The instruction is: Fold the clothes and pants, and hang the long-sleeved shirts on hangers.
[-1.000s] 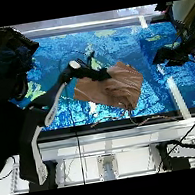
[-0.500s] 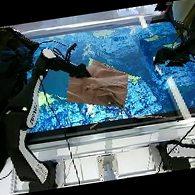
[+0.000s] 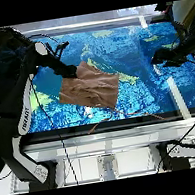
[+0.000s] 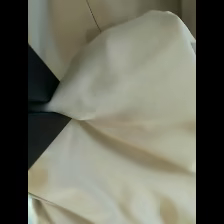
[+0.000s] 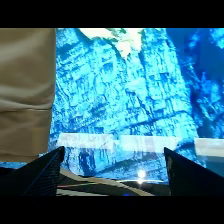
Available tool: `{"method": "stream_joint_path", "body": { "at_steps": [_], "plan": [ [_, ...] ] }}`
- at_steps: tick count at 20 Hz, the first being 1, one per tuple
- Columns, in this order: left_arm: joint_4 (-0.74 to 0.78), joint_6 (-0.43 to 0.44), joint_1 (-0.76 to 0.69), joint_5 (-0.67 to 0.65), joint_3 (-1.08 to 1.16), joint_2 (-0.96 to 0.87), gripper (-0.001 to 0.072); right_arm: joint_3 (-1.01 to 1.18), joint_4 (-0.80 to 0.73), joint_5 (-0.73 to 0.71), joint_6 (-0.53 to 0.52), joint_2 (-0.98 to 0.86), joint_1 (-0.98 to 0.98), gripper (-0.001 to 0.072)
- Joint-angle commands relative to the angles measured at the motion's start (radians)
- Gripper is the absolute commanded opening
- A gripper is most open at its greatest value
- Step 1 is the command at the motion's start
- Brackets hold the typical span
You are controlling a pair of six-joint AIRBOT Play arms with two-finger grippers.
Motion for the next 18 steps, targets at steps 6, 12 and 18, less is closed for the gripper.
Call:
{"method": "stream_joint_path", "body": {
  "at_steps": [6,12,18],
  "plan": [
    [0.426,-0.128,0.001,0.0,-0.001,0.023,0.0014,-0.238,0.15,-0.209,-0.062,0.0,0.103,0.068],
    [0.537,-0.185,0.005,-0.013,-0.088,0.011,0.0014,-0.36,0.288,-0.419,-0.109,-0.011,0.22,0.068],
    [0.548,-0.222,0.049,0.06,-0.174,0.055,0.0714,-0.36,0.52,-0.452,-0.219,-0.074,0.221,0.068]
  ]
}}
